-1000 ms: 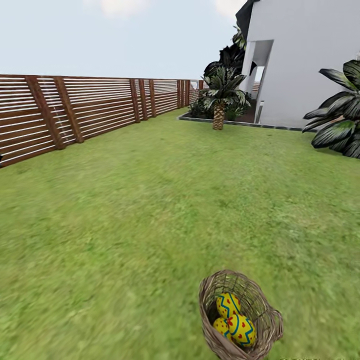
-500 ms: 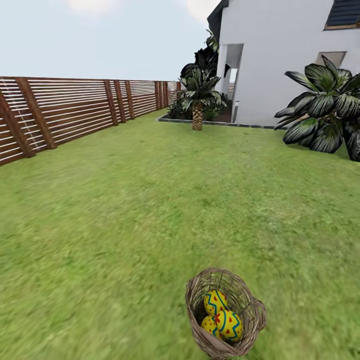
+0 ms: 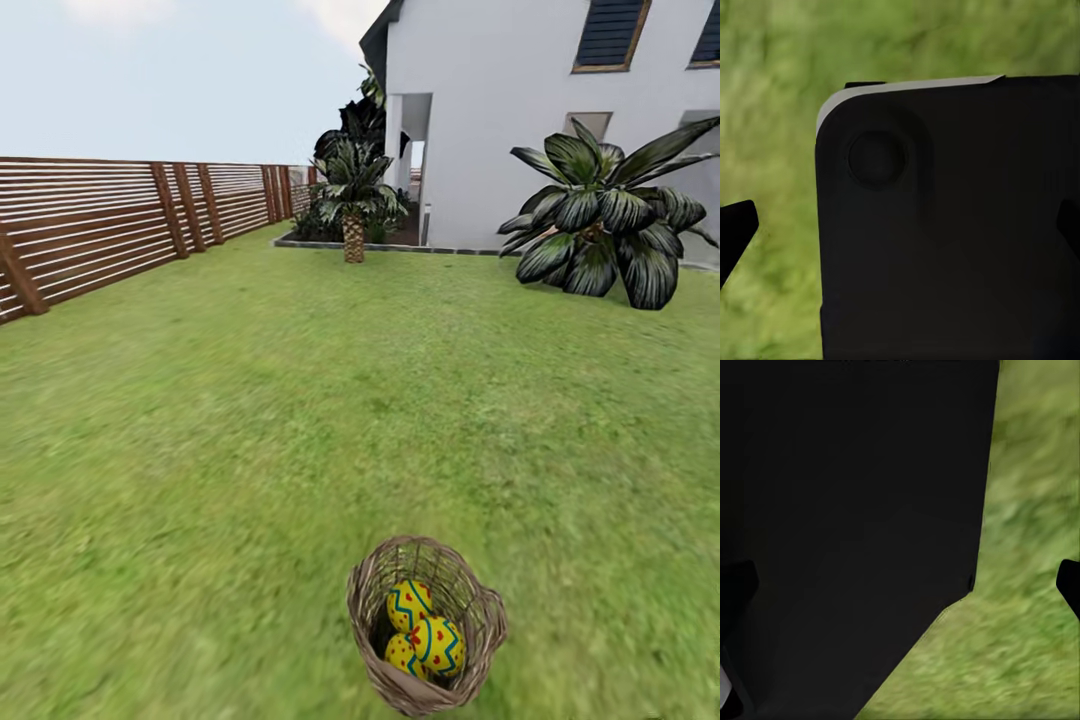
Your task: Take the three Easter eggs out of the wicker basket on the lawn in the garden, then place them on the lawn next to a single tree (choose any tree) so that all three eggs are next to the same tree and none are left in the basket.
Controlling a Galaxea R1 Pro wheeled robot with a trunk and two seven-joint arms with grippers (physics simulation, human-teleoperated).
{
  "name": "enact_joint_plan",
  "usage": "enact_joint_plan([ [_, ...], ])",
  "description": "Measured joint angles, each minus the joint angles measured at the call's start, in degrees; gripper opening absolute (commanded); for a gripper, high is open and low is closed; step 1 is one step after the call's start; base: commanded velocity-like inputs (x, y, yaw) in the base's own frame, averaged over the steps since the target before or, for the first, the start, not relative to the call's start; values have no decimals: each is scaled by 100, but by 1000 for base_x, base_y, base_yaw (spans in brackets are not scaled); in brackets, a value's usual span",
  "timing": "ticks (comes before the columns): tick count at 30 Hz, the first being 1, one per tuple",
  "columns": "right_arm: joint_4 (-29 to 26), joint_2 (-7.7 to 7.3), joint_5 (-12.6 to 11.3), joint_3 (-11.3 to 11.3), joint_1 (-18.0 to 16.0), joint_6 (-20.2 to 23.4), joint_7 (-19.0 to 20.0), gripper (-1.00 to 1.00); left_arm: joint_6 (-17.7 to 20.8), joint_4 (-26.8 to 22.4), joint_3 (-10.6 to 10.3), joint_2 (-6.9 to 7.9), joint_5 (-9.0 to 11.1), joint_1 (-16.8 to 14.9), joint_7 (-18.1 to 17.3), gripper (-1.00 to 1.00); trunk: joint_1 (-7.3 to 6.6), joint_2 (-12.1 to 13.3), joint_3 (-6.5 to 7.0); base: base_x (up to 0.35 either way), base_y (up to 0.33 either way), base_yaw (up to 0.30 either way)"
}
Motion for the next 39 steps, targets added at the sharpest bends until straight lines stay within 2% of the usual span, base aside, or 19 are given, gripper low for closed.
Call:
enact_joint_plan([
  [7, 0, 1, 0, -2, 0, -2, 1, 100, -1, -1, 0, 0, 0, 0, -1, 100, 1, 0, 18, 130, 127, -269],
  [20, -6, 4, 0, 5, 0, 4, -1, 100, -2, 0, 0, 0, 0, 0, -2, 100, 2, 0, 51, 17, 14, -246],
  [39, -32, 12, 0, -3, 0, 3, -3, 100, -4, 1, 0, 0, 0, 0, -1, 100, 1, 0, 56, 67, 53, -27],
])
